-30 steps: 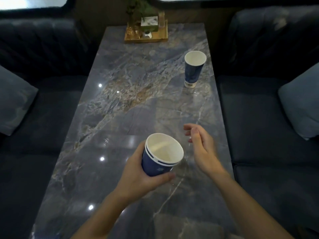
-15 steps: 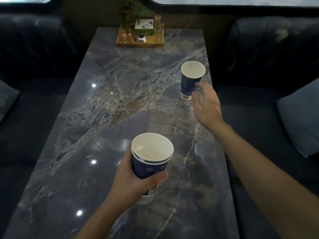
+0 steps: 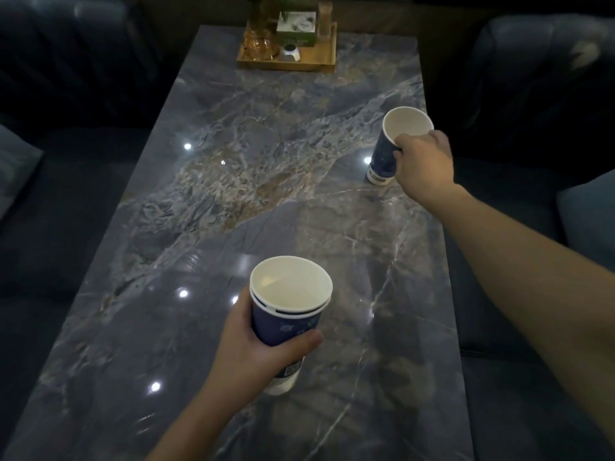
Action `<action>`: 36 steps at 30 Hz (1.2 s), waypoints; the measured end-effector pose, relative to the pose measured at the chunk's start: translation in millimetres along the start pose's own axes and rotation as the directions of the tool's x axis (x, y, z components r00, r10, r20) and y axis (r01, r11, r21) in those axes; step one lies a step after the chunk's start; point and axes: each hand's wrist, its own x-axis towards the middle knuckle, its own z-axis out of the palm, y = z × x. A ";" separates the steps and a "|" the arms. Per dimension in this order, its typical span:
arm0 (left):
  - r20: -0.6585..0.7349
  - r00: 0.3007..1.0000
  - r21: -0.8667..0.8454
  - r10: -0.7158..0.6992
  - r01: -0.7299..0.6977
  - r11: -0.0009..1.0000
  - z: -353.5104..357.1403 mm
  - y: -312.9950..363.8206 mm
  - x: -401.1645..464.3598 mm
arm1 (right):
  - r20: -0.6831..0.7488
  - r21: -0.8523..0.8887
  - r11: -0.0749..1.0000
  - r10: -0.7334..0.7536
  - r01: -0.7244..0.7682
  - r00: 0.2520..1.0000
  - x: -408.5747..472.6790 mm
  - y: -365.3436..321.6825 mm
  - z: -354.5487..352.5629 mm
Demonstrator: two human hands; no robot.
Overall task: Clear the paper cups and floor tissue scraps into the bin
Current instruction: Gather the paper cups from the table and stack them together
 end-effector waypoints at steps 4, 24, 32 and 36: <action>-0.009 1.000 -0.008 0.003 -0.003 1.000 -4.4 -1.5 -4.0 | 0.007 0.036 0.999 0.006 -0.006 1.000 -7.8 -4.3 -6.6; -0.061 0.998 -0.055 0.024 -0.027 0.998 -39.6 0.6 -70.1 | -0.058 0.235 0.966 0.124 -0.107 0.991 -82.2 -43.7 -51.2; -0.133 0.991 -0.002 0.031 -0.031 1.000 -78.6 -21.6 -140.3 | -0.091 0.437 0.899 0.074 -0.027 0.993 -157.1 -98.5 -113.6; -0.153 0.988 0.020 0.032 -0.029 0.999 -96.0 -30.5 -171.7 | -0.154 0.491 0.869 0.019 0.060 0.988 -207.2 -124.8 -148.1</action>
